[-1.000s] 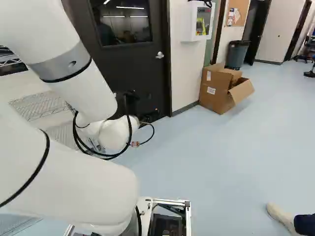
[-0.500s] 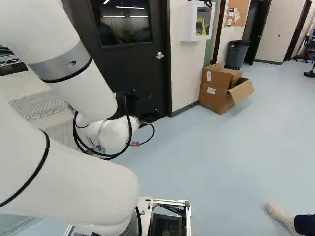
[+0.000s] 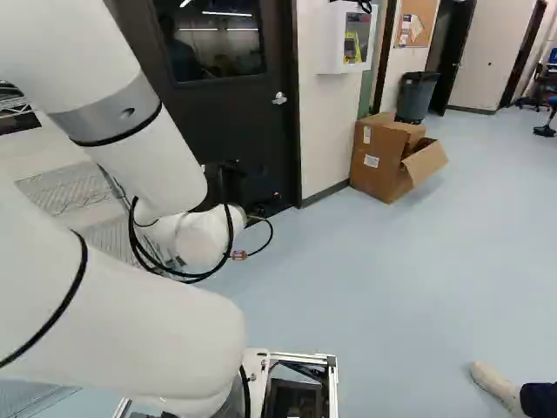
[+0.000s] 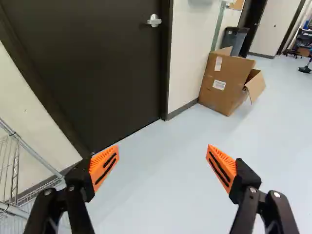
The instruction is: Open the door and move inside
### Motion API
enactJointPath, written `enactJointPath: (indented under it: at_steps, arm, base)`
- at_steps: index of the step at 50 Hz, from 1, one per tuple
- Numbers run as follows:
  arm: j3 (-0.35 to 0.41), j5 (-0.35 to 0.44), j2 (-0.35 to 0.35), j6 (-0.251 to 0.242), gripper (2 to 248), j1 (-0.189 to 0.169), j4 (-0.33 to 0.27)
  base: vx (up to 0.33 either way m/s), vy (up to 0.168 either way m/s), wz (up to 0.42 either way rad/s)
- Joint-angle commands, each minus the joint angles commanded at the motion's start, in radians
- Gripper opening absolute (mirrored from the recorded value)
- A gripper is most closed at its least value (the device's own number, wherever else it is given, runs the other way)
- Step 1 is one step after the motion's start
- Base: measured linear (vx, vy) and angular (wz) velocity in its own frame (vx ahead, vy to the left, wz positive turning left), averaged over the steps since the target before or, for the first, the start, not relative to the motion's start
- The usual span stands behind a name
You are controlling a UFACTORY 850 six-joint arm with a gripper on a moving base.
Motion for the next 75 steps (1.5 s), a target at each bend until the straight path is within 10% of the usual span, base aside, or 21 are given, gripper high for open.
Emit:
enactJointPath:
  at_steps: [75]
  arm:
    - [0.0, 0.0, 0.0, 0.0, 247, 0.0, 0.0]
  base:
    - [0.14, -0.043, -0.004]
